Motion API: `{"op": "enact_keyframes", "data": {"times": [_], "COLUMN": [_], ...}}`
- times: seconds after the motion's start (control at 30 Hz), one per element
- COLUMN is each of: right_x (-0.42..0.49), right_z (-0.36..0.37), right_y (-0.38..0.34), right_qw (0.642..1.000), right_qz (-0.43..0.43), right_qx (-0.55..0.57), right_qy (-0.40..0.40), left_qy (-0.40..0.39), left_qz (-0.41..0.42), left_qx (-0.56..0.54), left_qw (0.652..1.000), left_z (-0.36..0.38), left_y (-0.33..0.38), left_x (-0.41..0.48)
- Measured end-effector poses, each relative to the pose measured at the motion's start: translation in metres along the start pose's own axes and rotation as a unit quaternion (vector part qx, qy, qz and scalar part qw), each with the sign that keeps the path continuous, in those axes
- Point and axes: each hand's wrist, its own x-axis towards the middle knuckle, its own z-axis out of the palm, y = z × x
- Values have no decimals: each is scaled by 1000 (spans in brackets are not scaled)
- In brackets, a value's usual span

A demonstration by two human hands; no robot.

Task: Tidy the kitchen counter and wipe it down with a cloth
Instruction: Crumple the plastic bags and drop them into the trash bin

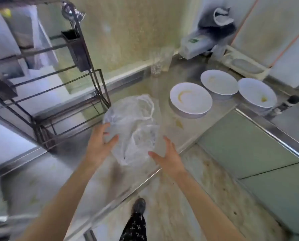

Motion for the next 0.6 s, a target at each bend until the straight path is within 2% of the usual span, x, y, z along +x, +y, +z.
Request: {"op": "enact_keyframes", "data": {"times": [0.07, 0.13, 0.27, 0.37, 0.53, 0.6], "right_x": [41, 73, 106, 121, 137, 140], "right_z": [6, 14, 43, 51, 54, 49], "right_y": [-11, -21, -18, -15, -14, -12], "right_qw": [999, 999, 997, 997, 989, 982], "right_qz": [20, 35, 59, 76, 79, 82], "right_qx": [32, 33, -11, -4, 121, 169], "right_qy": [5, -3, -42, -9, 9, 1], "left_qy": [18, 4, -126, -200, -331, -345], "left_qz": [18, 32, 59, -30, -30, -43], "left_qx": [38, 58, 114, 108, 96, 64], "left_qw": [999, 998, 984, 973, 938, 936], "left_z": [1, 2, 20, 41, 58, 61], "left_y": [4, 9, 1, -13, -23, -25], "left_x": [47, 91, 121, 127, 129, 132]}}
